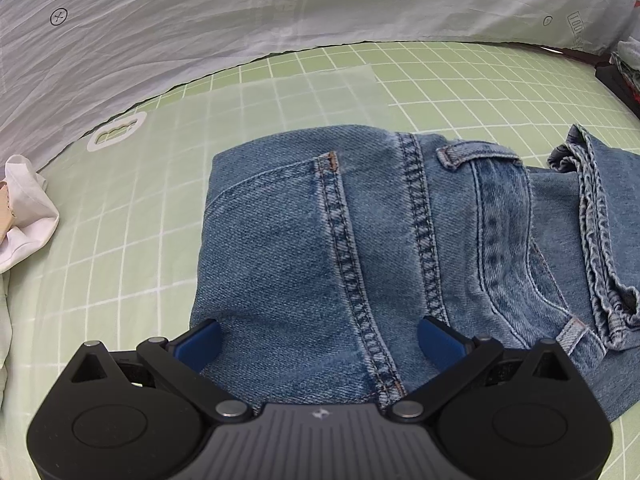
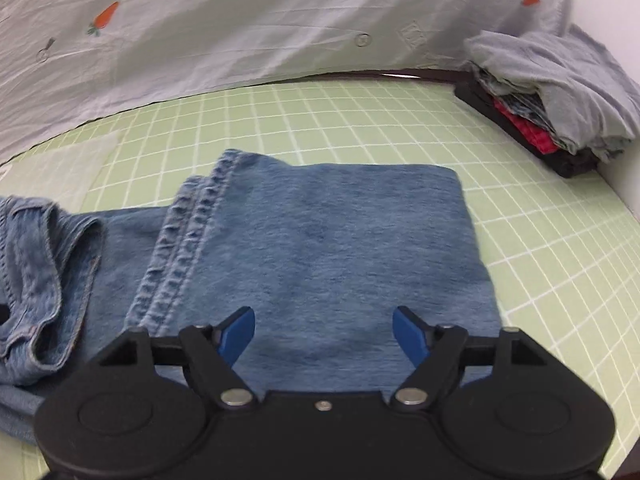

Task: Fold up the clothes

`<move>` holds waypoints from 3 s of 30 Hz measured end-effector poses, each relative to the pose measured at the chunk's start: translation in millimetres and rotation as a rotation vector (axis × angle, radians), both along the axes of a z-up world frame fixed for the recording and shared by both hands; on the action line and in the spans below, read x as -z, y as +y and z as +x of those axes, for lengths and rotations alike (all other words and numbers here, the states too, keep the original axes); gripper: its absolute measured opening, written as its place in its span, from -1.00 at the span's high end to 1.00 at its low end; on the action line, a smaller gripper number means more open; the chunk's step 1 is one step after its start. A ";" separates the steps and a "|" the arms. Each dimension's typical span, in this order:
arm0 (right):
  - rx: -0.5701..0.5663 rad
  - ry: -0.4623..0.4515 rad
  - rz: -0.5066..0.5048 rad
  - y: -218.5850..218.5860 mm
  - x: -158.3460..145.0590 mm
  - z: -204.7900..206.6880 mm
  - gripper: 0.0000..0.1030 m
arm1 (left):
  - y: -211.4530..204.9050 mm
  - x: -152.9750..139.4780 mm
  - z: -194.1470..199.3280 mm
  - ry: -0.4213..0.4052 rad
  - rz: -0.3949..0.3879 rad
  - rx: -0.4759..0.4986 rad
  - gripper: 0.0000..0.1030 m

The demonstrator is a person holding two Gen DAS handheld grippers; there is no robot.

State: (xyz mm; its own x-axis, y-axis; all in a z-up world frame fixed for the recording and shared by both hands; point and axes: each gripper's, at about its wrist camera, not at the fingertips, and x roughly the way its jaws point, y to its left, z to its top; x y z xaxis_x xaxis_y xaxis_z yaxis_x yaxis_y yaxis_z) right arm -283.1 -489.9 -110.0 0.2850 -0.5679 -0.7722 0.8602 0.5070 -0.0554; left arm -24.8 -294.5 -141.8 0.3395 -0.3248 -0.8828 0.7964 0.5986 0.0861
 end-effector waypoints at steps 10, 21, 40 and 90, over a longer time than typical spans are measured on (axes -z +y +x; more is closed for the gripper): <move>0.249 -0.127 0.117 -65.2 15.7 -80.3 -0.56 | -1.7 -1.5 -6.3 -0.014 0.023 -0.050 -1.00; 0.119 -0.203 0.138 -70.6 25.2 -80.6 0.07 | -7.2 -0.9 -10.8 -0.035 0.042 -0.109 -1.00; -0.004 -0.542 0.126 -39.1 -65.0 -57.3 0.82 | 16.3 -14.7 -8.4 -0.009 0.022 -0.147 -0.99; -0.060 -0.072 0.086 -10.3 -27.3 4.7 -0.75 | -17.5 -46.2 -45.5 -0.009 -0.082 -0.026 -0.84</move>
State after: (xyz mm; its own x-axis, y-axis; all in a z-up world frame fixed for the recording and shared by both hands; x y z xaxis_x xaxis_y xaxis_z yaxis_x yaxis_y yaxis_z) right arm -278.5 -500.2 -82.7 0.3728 -0.4806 -0.7938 0.8283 0.5580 0.0512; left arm -70.3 -312.1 -95.6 0.3563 -0.3867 -0.8506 0.7802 0.6241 0.0430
